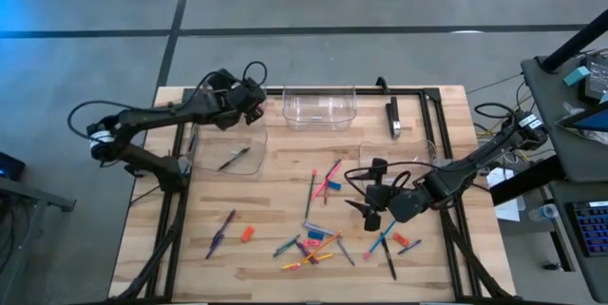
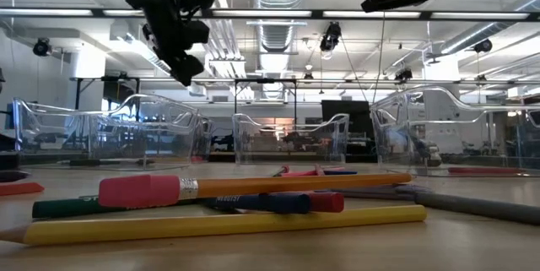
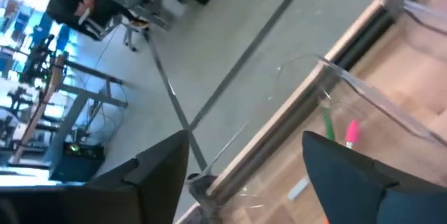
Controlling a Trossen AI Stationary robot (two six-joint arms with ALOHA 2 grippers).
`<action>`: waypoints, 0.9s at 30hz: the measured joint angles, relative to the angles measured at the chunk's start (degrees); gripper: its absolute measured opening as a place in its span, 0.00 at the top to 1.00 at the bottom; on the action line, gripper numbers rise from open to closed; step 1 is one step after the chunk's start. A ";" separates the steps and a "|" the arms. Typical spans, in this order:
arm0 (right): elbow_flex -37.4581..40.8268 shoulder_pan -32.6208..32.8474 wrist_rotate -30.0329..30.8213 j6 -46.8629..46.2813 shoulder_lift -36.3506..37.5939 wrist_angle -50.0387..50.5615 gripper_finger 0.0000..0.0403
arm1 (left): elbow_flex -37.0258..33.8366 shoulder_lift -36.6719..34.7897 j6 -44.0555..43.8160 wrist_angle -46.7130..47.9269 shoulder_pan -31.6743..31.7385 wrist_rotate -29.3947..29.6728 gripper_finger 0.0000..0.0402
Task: Sort crayons/erasers/pens/pencils in bins
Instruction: Put the blue crayon into the bottom right transparent bin
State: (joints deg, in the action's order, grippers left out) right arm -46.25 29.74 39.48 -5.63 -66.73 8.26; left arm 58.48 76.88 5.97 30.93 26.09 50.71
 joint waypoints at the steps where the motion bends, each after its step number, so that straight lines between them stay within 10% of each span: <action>1: -0.39 0.05 0.00 -0.27 0.22 1.69 0.30 | 0.00 -0.13 -1.29 0.19 -0.04 0.03 0.34; 8: -5.18 0.70 -2.32 -12.15 2.42 21.70 0.32 | 0.00 -2.01 -8.80 3.75 -1.98 -0.97 0.33; 14: -4.54 2.68 -18.30 -22.84 2.45 35.58 0.32 | -0.07 -7.24 -13.76 -3.33 -10.74 -15.05 0.43; 18: -1.25 6.24 -24.81 -30.29 1.65 36.13 0.32 | -2.13 -9.54 -20.64 -15.33 -20.02 -24.49 0.50; 27: 2.55 18.17 -31.15 -41.38 0.97 38.24 0.32 | -11.17 -6.60 -7.62 -59.32 -40.31 -24.78 0.58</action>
State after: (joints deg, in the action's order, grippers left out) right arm -43.70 47.91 8.34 -47.01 -65.77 46.50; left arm 47.31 70.28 -1.64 -28.39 -14.22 25.93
